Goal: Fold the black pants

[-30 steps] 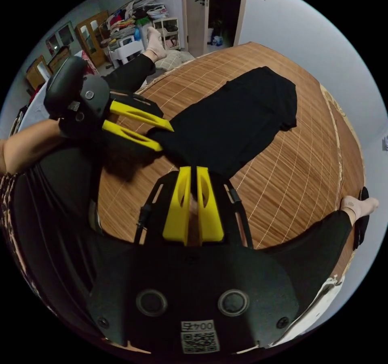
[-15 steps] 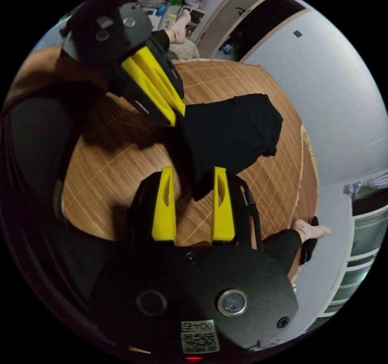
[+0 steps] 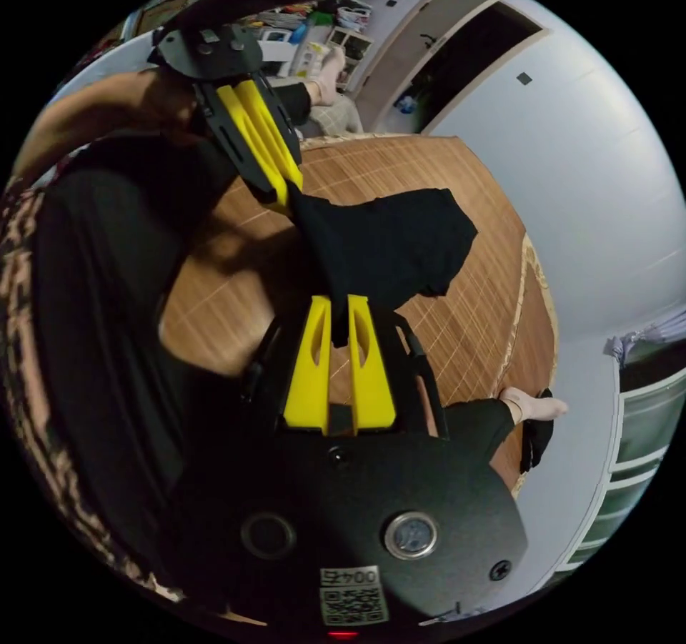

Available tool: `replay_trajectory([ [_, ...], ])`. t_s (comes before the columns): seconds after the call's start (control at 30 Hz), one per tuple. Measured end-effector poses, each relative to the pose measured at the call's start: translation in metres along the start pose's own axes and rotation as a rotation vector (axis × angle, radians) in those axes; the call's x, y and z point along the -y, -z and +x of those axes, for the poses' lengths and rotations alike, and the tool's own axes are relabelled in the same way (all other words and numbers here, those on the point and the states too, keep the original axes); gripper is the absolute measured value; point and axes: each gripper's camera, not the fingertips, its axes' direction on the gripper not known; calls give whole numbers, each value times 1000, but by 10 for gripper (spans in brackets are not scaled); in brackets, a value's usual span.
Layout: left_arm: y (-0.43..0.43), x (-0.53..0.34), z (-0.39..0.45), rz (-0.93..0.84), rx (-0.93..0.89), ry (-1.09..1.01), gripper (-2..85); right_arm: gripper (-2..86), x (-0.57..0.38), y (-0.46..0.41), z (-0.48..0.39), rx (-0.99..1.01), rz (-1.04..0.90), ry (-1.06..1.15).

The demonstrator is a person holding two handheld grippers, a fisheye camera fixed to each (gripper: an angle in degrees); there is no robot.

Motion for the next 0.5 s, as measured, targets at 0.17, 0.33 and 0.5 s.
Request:
replay_trajectory([
  [0.17, 39, 12, 11, -96, -138, -49, 16, 37, -13, 62, 21, 204, 16, 15],
  [0.33, 61, 41, -10, -147, -225, -92, 16, 41, -8, 84, 63, 351, -1, -22],
  [0.5, 79, 85, -56, -154, -243, -103, 17, 45, 17, 96, 128, 403, -12, -52],
])
